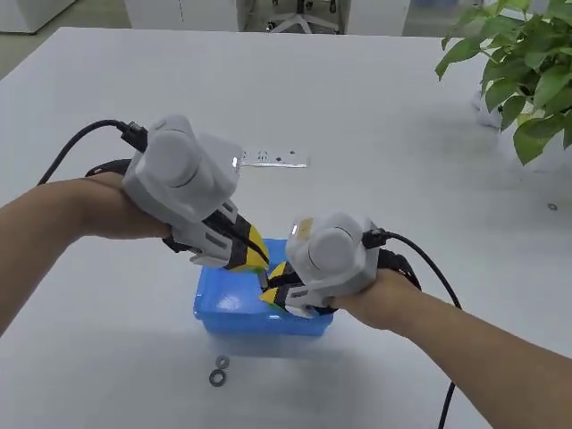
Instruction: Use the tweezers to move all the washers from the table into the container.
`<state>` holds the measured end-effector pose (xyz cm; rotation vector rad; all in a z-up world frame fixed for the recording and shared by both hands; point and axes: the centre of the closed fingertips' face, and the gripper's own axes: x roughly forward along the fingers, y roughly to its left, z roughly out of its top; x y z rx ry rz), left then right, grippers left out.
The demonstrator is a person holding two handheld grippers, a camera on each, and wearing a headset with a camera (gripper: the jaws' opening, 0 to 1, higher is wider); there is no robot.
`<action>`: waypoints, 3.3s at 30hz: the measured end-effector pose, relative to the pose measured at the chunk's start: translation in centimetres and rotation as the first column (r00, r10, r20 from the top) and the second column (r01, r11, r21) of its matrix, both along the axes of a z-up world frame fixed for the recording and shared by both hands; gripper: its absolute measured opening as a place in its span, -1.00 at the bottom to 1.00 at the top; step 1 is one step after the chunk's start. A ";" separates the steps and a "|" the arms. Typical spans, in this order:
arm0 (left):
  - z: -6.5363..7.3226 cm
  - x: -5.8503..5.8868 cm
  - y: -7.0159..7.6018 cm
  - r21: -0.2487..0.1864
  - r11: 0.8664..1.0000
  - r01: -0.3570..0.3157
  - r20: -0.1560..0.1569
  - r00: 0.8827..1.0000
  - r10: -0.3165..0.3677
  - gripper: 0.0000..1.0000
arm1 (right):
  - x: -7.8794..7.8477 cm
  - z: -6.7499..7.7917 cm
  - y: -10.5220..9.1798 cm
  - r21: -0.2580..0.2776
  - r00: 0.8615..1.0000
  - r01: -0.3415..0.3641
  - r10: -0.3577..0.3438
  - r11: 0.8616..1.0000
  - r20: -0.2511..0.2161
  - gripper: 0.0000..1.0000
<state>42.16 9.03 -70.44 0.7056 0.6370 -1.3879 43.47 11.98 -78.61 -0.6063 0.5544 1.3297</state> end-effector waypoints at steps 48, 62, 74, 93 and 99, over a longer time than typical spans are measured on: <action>4.3 -6.8 2.8 0.043 0.998 -0.046 0.050 0.998 0.044 -0.90 | -6.7 4.6 2.7 0.068 0.992 -0.093 0.087 0.993 0.088 -0.77; 2.4 -9.3 3.8 0.063 0.995 -0.073 0.010 0.997 0.072 -0.90 | -9.7 2.7 4.1 0.087 0.991 -0.131 0.128 0.988 0.040 -0.77; 0.6 -10.7 4.3 0.073 0.993 -0.093 -0.025 0.995 0.095 -0.90 | -11.4 0.9 4.7 0.094 0.988 -0.155 0.157 0.983 -0.004 -0.76; -1.0 -10.5 4.3 0.077 0.992 -0.099 -0.047 0.994 0.103 -0.89 | -11.4 -0.9 4.5 0.076 0.987 -0.153 0.157 0.985 -0.046 -0.76; -1.3 -10.3 4.2 0.068 0.993 -0.101 -0.058 0.993 0.105 -0.89 | -11.5 -1.5 4.4 0.065 0.986 -0.152 0.156 0.986 -0.060 -0.76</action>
